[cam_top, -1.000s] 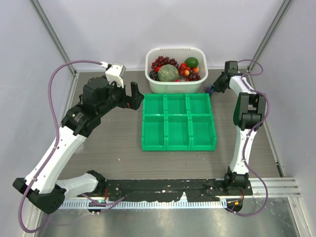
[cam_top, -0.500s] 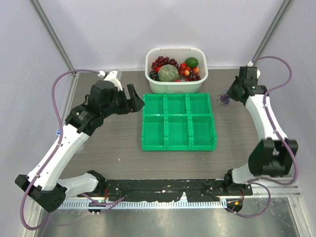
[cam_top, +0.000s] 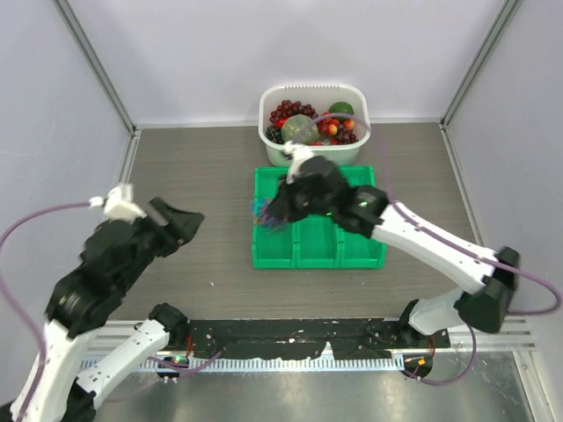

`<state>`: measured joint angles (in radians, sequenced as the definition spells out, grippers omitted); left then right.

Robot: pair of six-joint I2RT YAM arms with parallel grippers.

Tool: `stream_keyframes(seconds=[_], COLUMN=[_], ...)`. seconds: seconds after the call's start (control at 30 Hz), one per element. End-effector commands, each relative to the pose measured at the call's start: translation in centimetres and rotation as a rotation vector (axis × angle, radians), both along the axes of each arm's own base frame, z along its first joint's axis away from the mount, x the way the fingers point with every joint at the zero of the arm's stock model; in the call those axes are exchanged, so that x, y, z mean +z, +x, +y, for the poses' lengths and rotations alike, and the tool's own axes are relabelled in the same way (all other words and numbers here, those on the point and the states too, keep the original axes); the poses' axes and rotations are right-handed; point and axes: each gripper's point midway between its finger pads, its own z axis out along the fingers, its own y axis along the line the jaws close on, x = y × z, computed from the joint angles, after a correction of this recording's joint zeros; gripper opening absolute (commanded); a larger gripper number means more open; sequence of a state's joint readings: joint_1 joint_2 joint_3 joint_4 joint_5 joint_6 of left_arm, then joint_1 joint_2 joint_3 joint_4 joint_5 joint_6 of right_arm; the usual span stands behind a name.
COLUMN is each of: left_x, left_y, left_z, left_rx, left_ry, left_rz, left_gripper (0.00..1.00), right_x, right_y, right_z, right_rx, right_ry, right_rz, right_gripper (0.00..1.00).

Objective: Untangle the cables

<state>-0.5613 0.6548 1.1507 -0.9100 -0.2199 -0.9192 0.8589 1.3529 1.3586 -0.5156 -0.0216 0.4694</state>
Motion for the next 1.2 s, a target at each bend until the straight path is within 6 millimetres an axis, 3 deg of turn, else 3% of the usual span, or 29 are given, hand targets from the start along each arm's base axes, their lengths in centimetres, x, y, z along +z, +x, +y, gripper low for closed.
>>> stream_keyframes(seconds=[0.0,0.03,0.1,0.13,0.17,0.37,0.43,0.57,0.67,0.73,0.77,0.9,0.97,1.03,1.17], left_x=[0.5,0.3,-0.7,-1.2,-1.5,-4.7,-6.0,-8.1,-8.9,-8.8,-8.9,-10.3,-10.8,-11.2,-11.7], left_y=[-3.4,-4.1,-5.4,-5.8,-6.2,-7.1,-7.3,-7.3,-7.0,-6.5,-6.3,-5.4,-5.0,-4.6,-3.7], left_z=[5.9,6.5,7.2,7.4,7.6,6.0,5.1,3.1,2.7,2.5,2.4,1.9,1.6,1.5,1.3], left_rx=[0.199,0.211,0.219,0.223,0.227,0.165,0.143,0.081,0.082,0.083,0.087,0.082,0.071,0.059,0.052], left_ry=[-0.01,-0.013,-0.002,0.006,0.008,0.071,0.088,0.086,0.083,0.072,0.074,0.11,0.137,0.171,0.181], left_rz=[-0.044,-0.036,0.007,0.034,0.059,0.269,0.359,0.482,0.499,0.475,0.472,0.512,0.534,0.546,0.553], left_gripper=[0.74,0.74,0.74,0.74,0.74,0.74,0.74,0.74,0.74,0.74,0.74,0.72,0.65,0.59,0.56], right_x=[0.9,0.7,-2.4,-2.6,-4.3,-10.0,-11.1,-13.5,-13.8,-12.7,-13.0,-13.2,-13.7,-13.9,-13.2], right_y=[-3.0,-4.7,-5.3,-5.4,-5.8,-4.7,-4.3,-4.6,-4.9,-5.3,-5.5,-5.9,-5.6,-4.4,-3.2], right_z=[8.9,10.6,13.4,14.2,15.0,16.6,16.8,17.1,16.9,16.8,16.5,16.0,15.4,14.4,13.5], right_rx=[0.15,0.2,0.213,0.216,0.219,0.17,0.166,0.191,0.208,0.221,0.223,0.224,0.204,0.148,0.108], right_ry=[0.073,0.071,0.005,-0.001,-0.028,-0.122,-0.144,-0.147,-0.132,-0.097,-0.1,-0.092,-0.107,-0.105,-0.07], right_rz=[-0.032,-0.032,-0.029,-0.032,-0.013,-0.005,-0.008,0.049,0.075,0.069,0.075,0.098,0.098,0.108,0.127], right_gripper=[0.01,0.01,0.01,0.01,0.01,0.06,0.11,0.38,0.5,0.53,0.55,0.54,0.53,0.5,0.41])
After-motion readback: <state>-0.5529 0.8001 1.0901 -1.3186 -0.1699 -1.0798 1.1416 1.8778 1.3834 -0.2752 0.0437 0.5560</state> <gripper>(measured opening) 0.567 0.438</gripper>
